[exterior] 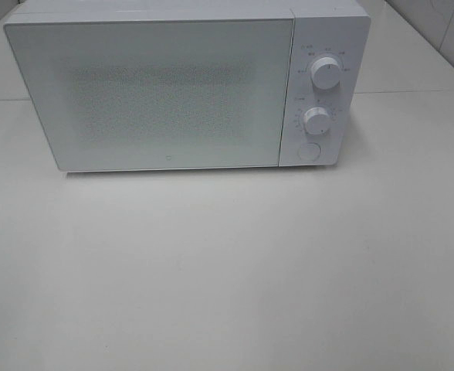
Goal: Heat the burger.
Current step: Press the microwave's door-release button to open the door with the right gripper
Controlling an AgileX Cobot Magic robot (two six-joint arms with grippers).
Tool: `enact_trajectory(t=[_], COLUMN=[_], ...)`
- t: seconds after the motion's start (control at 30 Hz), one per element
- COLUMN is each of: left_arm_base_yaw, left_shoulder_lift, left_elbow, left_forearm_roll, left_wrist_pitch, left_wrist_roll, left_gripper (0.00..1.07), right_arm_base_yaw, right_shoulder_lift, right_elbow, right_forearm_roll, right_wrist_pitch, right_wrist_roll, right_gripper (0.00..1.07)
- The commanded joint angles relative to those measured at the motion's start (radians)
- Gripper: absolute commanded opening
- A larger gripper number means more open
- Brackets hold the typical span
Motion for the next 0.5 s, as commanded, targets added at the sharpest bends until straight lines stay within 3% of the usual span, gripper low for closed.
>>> enact_trajectory(t=[0.03,0.33,0.5], left_arm_base_yaw=[0.001,-0.004,-0.004], left_shoulder_lift=[-0.006,-0.006,-0.006], left_elbow=[0.003,0.003,0.003], left_forearm_roll=[-0.007,-0.007,-0.007], left_wrist_pitch=[-0.012,-0.012,-0.012], left_wrist_roll=[0.003,0.003,0.002], left_gripper=[0.0,0.0,0.0], right_arm_base_yaw=[-0.005,-0.005,-0.005], right_shoulder_lift=[0.065,0.33,0.448], right_elbow=[-0.004,-0.017,-0.027], right_forearm_roll=[0.008,0.008,0.008], right_wrist_pitch=[-0.011,-0.031,-0.21], right_wrist_roll=[-0.007,-0.008,-0.009], right_gripper=[0.65,0.65,0.65])
